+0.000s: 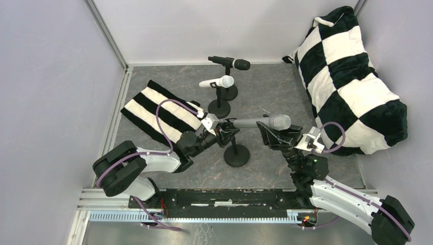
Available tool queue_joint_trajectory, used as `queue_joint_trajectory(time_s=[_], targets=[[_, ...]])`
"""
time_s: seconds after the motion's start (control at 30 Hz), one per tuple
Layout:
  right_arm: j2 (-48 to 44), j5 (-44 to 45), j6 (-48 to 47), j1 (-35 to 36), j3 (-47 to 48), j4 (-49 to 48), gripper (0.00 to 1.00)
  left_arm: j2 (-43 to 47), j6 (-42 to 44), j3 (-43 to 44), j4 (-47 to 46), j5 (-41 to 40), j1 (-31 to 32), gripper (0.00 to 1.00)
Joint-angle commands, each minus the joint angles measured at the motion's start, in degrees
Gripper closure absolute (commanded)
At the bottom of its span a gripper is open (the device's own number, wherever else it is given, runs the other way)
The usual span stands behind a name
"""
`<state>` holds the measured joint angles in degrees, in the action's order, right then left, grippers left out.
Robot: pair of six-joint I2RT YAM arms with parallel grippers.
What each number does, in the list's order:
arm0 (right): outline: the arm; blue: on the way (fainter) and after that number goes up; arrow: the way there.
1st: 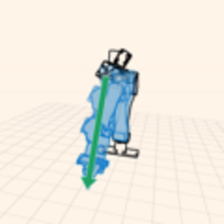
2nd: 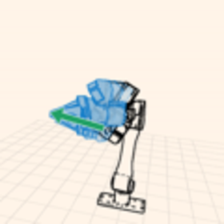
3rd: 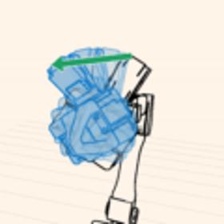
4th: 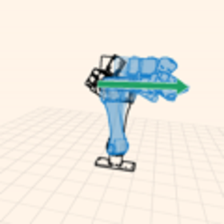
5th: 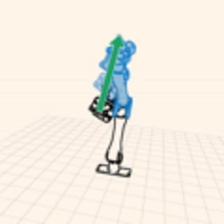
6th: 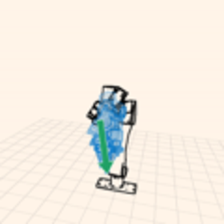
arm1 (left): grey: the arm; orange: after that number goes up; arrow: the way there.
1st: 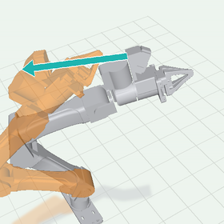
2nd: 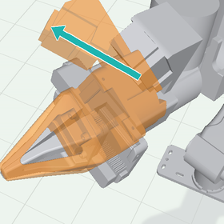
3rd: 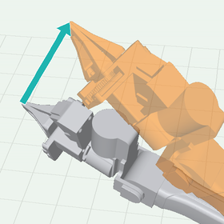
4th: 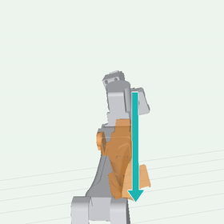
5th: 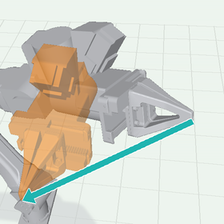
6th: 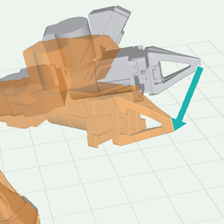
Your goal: Attach the microphones to the stand
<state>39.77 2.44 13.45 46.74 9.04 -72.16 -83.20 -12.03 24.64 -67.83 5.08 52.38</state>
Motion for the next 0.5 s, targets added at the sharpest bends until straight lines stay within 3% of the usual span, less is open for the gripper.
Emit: queue_joint_trajectory(time_s=[0.0, 0.47], targets=[[4.26, -4.28, 1.50, 0.49, -5.20, 10.68, 1.00, -0.27, -0.14, 3.37, -2.38, 6.53, 1.36, 0.85], [12.42, -2.79, 2.92, 0.58, -4.23, 7.97, 1.00, -0.95, 1.17, 4.61, -1.51, 9.02, 2.41, 0.85]])
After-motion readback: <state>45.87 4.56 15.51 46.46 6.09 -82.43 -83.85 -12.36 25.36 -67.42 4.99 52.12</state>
